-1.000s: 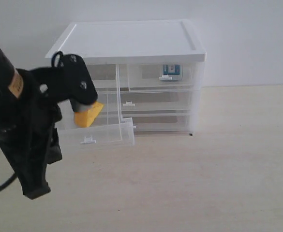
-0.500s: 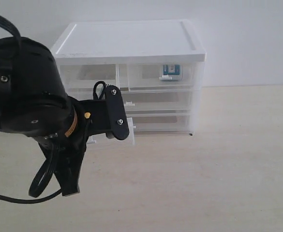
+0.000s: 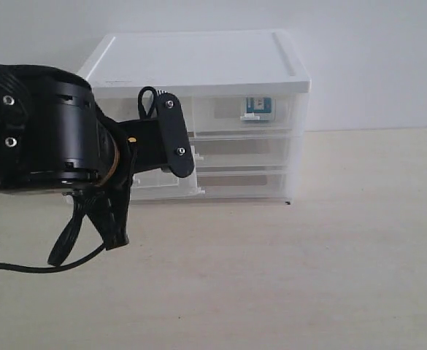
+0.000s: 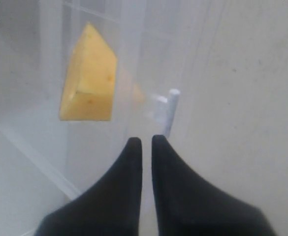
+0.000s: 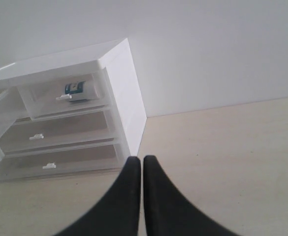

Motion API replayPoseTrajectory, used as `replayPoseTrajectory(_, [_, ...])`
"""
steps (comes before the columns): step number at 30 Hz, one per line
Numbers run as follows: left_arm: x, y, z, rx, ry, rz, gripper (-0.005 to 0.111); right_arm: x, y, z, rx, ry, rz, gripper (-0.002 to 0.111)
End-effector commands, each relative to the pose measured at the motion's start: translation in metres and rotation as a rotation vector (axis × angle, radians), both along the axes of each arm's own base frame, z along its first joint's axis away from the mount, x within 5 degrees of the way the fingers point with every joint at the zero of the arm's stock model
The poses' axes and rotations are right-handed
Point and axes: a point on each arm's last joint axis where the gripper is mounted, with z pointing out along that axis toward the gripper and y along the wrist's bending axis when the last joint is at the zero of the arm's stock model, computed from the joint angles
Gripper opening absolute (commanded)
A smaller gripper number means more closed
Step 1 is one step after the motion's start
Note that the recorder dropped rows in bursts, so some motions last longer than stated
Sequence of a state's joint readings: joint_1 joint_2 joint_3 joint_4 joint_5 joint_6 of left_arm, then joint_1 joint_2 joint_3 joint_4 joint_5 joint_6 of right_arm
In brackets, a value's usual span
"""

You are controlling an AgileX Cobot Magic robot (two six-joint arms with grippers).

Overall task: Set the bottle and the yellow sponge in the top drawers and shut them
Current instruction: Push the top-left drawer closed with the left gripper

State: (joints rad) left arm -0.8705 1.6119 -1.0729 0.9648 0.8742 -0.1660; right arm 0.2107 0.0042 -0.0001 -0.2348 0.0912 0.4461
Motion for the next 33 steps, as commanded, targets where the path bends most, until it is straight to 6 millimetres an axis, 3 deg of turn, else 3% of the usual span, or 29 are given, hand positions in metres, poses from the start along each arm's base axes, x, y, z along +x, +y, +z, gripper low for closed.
replayPoseTrajectory(1, [0.006,-0.003,0.007,-0.01,-0.112,-0.03,0.005,0.0,0.0,0.0,-0.005,-0.008,-0.002,0.0])
replayPoseTrajectory(8, [0.019,0.001,0.011,-0.045,-0.177,-0.048,0.005,0.0,0.0,0.0,-0.005,-0.008,-0.002,0.0])
replayPoseTrajectory(16, [0.046,0.013,-0.003,-0.012,-0.237,-0.001,0.005,0.0,0.0,0.0,-0.008,-0.008,-0.002,0.0])
replayPoseTrajectory(23, [0.056,0.007,-0.006,-0.043,-0.337,-0.044,0.005,0.0,0.0,0.001,-0.01,-0.011,-0.002,0.0])
replayPoseTrajectory(29, [0.076,0.014,-0.02,-0.081,-0.392,-0.016,0.005,0.0,0.0,0.001,-0.01,-0.011,-0.002,0.0])
replayPoseTrajectory(33, [0.092,0.018,-0.016,-0.125,-0.417,0.042,0.005,0.0,0.0,0.001,-0.01,-0.011,-0.002,0.0])
